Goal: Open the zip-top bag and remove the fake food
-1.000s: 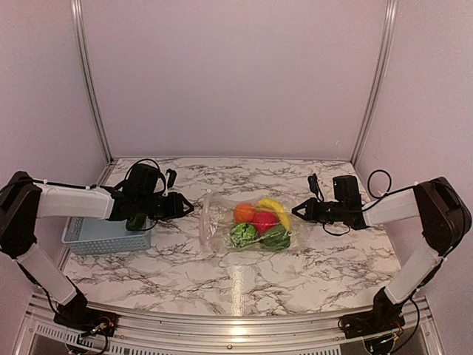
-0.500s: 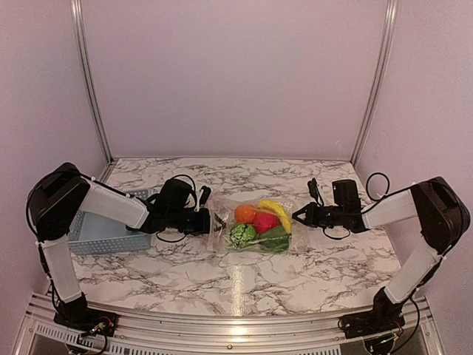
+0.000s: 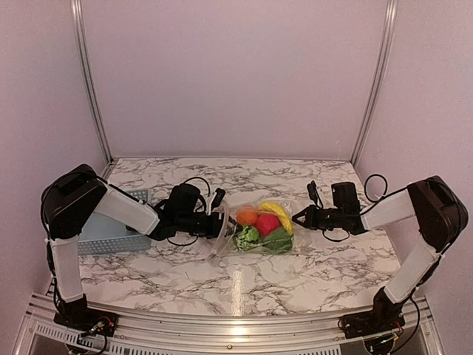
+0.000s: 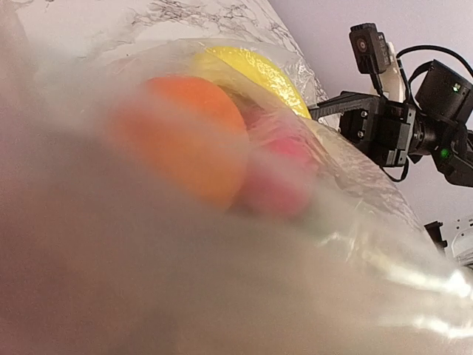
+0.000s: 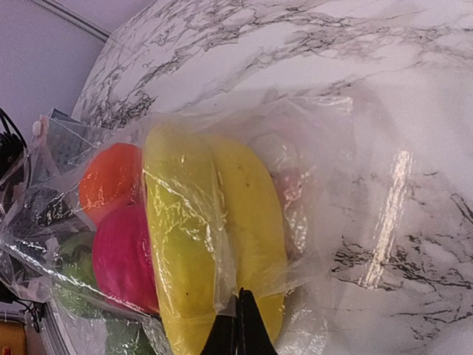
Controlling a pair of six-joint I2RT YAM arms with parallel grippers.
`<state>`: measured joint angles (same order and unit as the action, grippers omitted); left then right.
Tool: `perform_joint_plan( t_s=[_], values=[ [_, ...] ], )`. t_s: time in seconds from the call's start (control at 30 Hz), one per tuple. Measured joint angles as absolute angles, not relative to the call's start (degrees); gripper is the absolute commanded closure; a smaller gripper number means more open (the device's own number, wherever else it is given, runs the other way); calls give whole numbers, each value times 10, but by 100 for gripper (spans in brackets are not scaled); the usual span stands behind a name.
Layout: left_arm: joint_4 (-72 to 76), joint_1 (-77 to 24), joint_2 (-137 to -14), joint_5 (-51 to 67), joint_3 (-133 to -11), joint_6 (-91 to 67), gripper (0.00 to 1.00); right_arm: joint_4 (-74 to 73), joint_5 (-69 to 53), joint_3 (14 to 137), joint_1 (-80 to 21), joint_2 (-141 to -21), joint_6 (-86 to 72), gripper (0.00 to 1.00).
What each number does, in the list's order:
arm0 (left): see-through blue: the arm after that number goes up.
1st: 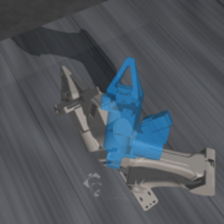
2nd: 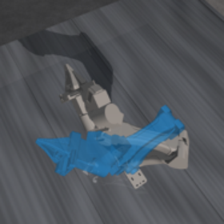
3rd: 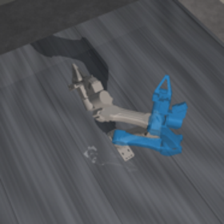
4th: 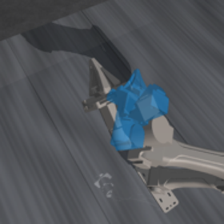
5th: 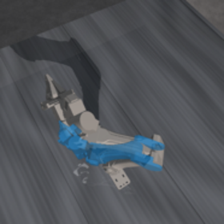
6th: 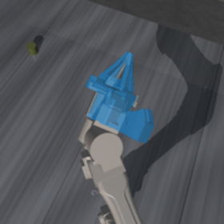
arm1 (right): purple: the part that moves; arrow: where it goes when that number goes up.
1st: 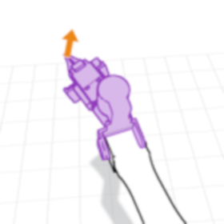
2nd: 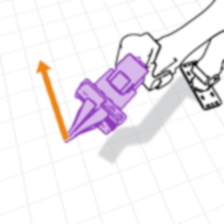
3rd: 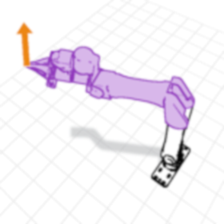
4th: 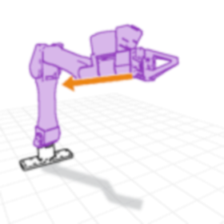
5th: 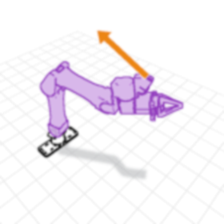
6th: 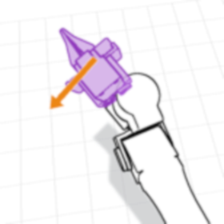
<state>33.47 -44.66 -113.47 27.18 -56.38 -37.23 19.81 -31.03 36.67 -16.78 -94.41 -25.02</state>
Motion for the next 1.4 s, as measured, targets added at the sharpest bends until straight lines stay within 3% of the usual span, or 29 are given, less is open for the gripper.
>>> perform_joint_plan(
  t_s=[0.4, 0.57, 0.73, 1.0, 1.4],
  values=[
    [255, -484, -1134, 240, -602, -302, 10, 209, -316, 350, -167, -944, -253, 100],
    [192, -505, -1150, 201, -646, -261, 6, 210, -317, 350, -167, -944, -255, 100],
    [153, -526, -1178, 177, -679, -235, 9, 215, -320, 348, -167, -944, -257, 100],
    [137, -525, -1164, 130, -662, -235, 27, 214, -320, 345, -167, -942, -256, 100],
    [130, -464, -993, 97, -517, -258, 30, 204, -298, 345, -166, -923, -254, 100]
  ],
)
